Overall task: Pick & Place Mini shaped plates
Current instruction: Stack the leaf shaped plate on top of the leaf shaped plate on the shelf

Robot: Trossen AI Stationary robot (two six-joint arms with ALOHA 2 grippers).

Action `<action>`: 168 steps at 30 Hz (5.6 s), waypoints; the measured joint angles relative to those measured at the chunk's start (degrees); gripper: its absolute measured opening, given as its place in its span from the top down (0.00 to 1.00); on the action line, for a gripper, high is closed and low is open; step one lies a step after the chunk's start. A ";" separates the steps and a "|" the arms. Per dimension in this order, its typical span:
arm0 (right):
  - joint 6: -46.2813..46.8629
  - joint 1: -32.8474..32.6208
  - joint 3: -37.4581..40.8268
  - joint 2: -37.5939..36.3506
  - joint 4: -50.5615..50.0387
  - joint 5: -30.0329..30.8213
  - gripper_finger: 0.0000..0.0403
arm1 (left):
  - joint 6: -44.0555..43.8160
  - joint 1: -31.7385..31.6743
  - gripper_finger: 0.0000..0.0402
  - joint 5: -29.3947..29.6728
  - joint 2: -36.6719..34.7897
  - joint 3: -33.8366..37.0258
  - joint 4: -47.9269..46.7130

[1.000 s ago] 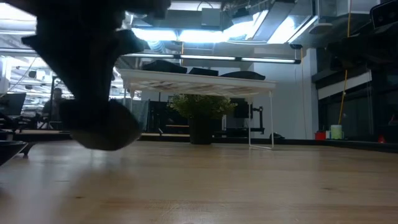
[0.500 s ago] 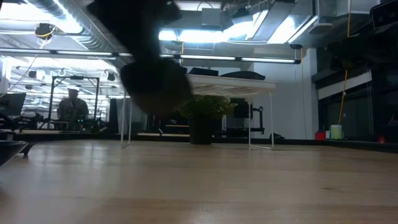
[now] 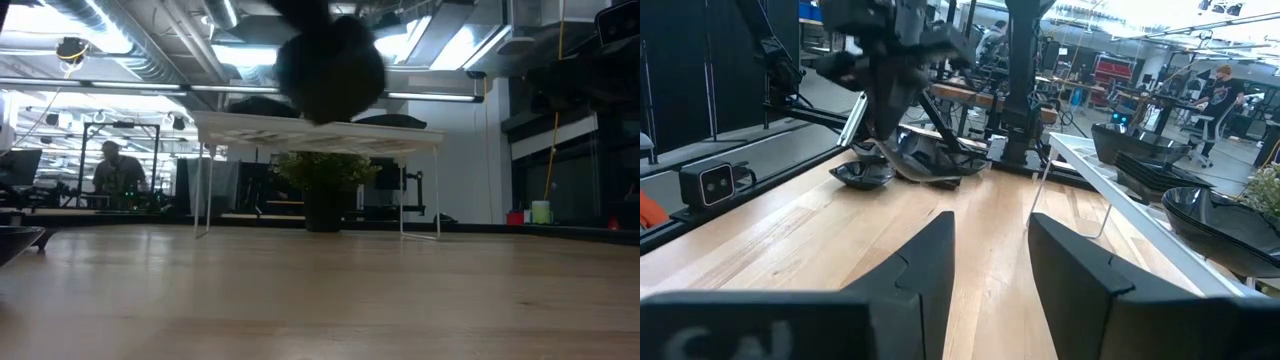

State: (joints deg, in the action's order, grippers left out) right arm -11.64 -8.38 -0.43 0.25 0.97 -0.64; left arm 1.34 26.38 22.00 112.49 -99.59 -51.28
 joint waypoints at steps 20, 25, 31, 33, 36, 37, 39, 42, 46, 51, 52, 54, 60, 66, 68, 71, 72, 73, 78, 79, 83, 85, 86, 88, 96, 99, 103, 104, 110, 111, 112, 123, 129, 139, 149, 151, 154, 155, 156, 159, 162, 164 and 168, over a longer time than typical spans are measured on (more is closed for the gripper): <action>0.00 0.00 0.00 0.00 0.00 0.00 0.68 | 16.13 -13.16 1.00 -0.96 0.00 -6.24 8.58; 0.00 0.01 0.00 0.00 -0.02 0.00 0.68 | 18.82 -16.65 1.00 -1.93 -0.01 -6.24 11.72; 0.00 0.00 0.00 0.00 -0.02 0.00 0.68 | 12.13 -20.63 1.00 -1.18 -1.37 -6.24 15.68; 0.00 0.00 0.00 0.00 -0.01 0.00 0.68 | 7.27 -22.35 0.99 -0.03 -2.22 -6.26 17.87; 0.00 0.02 0.00 0.00 0.01 0.02 0.68 | 2.27 -24.65 0.99 1.05 -3.96 -6.24 18.34; 0.00 0.00 0.00 0.00 -0.02 -0.02 0.68 | 0.49 -25.44 0.99 0.81 -4.49 -6.24 18.47; 0.00 0.02 0.00 0.00 0.03 0.03 0.68 | -2.74 -26.69 1.00 -0.90 -5.27 -6.24 18.37; 0.00 0.01 0.00 0.00 -0.02 0.00 0.68 | -7.00 -28.64 0.99 -6.79 -5.32 -6.25 18.01; 0.00 0.00 0.00 0.00 -0.02 0.00 0.68 | -10.90 -31.26 0.99 -12.88 -4.74 -6.26 17.71; 0.00 0.01 0.00 0.00 -0.02 0.00 0.68 | -14.15 -33.44 0.99 -13.78 -4.53 -6.24 15.18; 0.00 0.02 0.00 0.00 -0.02 0.00 0.68 | -14.84 -33.86 0.99 -14.77 -4.55 -6.24 14.52; 0.00 0.00 0.00 0.00 -0.02 0.00 0.68 | -16.47 -34.59 0.99 -17.34 -4.52 -6.21 13.37; 0.00 0.01 0.00 0.00 -0.02 0.00 0.68 | -18.16 -36.00 0.98 -16.73 -4.52 -6.21 12.99; 0.00 0.00 0.00 0.00 -0.02 0.00 0.68 | -18.18 -36.34 0.97 -16.57 -4.52 -6.21 13.36; 0.00 0.02 0.00 0.00 -0.02 0.00 0.68 | -18.15 -36.28 0.97 -16.59 -4.52 -6.21 13.34; 0.00 0.01 0.00 0.00 -0.02 0.00 0.68 | -17.32 -36.29 0.97 -16.57 -4.52 -6.21 13.36; 0.00 0.01 0.00 0.00 -0.02 0.00 0.68 | -16.89 -36.29 0.97 -16.55 -4.52 -6.21 13.36; 0.00 0.02 0.00 0.00 -0.02 0.00 0.68 | -16.49 -36.29 0.97 -16.55 -4.52 -6.21 13.34; 0.00 0.00 0.00 0.00 -0.02 0.00 0.68 | -15.72 -36.28 0.97 -16.57 -4.52 -6.21 13.35; 0.00 0.02 0.01 0.00 -0.01 0.00 0.68 | -15.70 -36.26 0.97 -16.57 -4.52 -6.21 13.36; 0.00 0.01 0.00 0.00 -0.02 0.00 0.68 | -15.63 -36.25 0.97 -16.57 -4.52 -6.21 13.34; 0.00 0.00 0.00 0.00 -0.02 0.00 0.68 | -15.60 -36.25 0.97 -16.57 -4.52 -6.21 13.34; 0.00 0.01 0.00 0.00 -0.02 0.00 0.68 | -15.60 -36.25 0.97 -16.57 -4.52 -6.21 13.34; 0.00 0.00 0.00 0.00 -0.01 0.00 0.68 | -15.45 -36.25 0.97 -16.57 -4.52 -6.21 13.34; 0.00 0.00 0.00 0.00 -0.01 0.00 0.68 | -13.42 -36.25 0.97 -16.63 -4.52 -6.21 13.33; 0.00 0.00 0.00 0.00 0.00 0.00 0.68 | -12.11 -36.25 0.97 -16.65 -4.52 -6.21 13.33; 0.00 0.00 0.00 0.00 0.00 0.00 0.68 | -10.62 -36.25 0.97 -16.70 -4.52 -6.21 13.36; 0.00 0.01 0.00 0.00 -0.02 0.00 0.68 | -10.61 -36.25 0.97 -16.74 -4.52 -6.21 13.37; 0.00 0.00 0.00 0.00 0.00 0.00 0.68 | -9.85 -36.25 0.97 -16.76 -4.52 -6.21 13.87; 0.00 0.01 0.00 0.00 -0.01 0.00 0.68 | -9.21 -36.25 0.97 -16.75 -4.52 -6.21 14.00; 0.00 0.01 0.00 0.00 -0.02 0.00 0.68 | -8.78 -36.25 0.97 -16.75 -4.52 -6.21 14.19; 0.00 0.01 0.00 0.00 -0.01 0.00 0.68 | -8.61 -36.23 0.97 -18.14 -4.52 -6.21 14.41; 0.00 0.00 0.00 0.00 -0.01 0.00 0.68 | -8.93 -36.23 0.97 -18.10 -4.48 -4.49 16.42; 0.00 0.00 0.00 0.00 0.00 0.00 0.68 | -9.00 -36.23 0.79 -18.03 -4.44 -3.83 17.28; 0.00 0.00 0.00 0.00 0.00 0.00 0.68 | -9.74 -36.23 0.64 -17.93 -4.44 -3.83 17.25; 0.00 0.00 0.00 0.00 0.00 0.00 0.68 | -9.72 -36.10 0.64 -19.68 -4.44 -3.83 16.90; 0.00 0.01 0.00 0.00 -0.01 0.00 0.68 | -10.02 -35.45 0.65 -24.00 -4.45 -3.83 16.02; 0.00 0.00 0.00 0.00 0.00 0.00 0.68 | -10.12 -35.05 0.66 -25.98 -4.56 -3.88 15.13; 0.00 0.02 0.00 0.00 0.00 0.00 0.68 | -10.16 -34.52 0.66 -27.85 -4.64 -4.10 13.61; 0.00 0.00 0.00 0.00 0.00 0.00 0.68 | -11.14 -32.55 0.67 -31.26 -4.84 -4.88 9.89; 0.00 0.01 0.00 0.00 0.00 0.00 0.68 | -11.60 -29.70 0.68 -30.60 -5.13 -5.06 5.22; 0.00 0.02 0.00 0.00 0.00 0.00 0.68 | -11.67 -27.58 0.68 -29.88 -5.16 -5.12 2.79; 0.00 0.00 0.00 0.00 0.00 0.00 0.68 | -13.13 -23.06 0.68 -27.62 -5.16 -5.12 -1.68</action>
State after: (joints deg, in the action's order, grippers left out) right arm -11.64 -8.38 -0.43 0.25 0.97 -0.64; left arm -11.79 3.32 -5.62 107.33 -104.71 -52.95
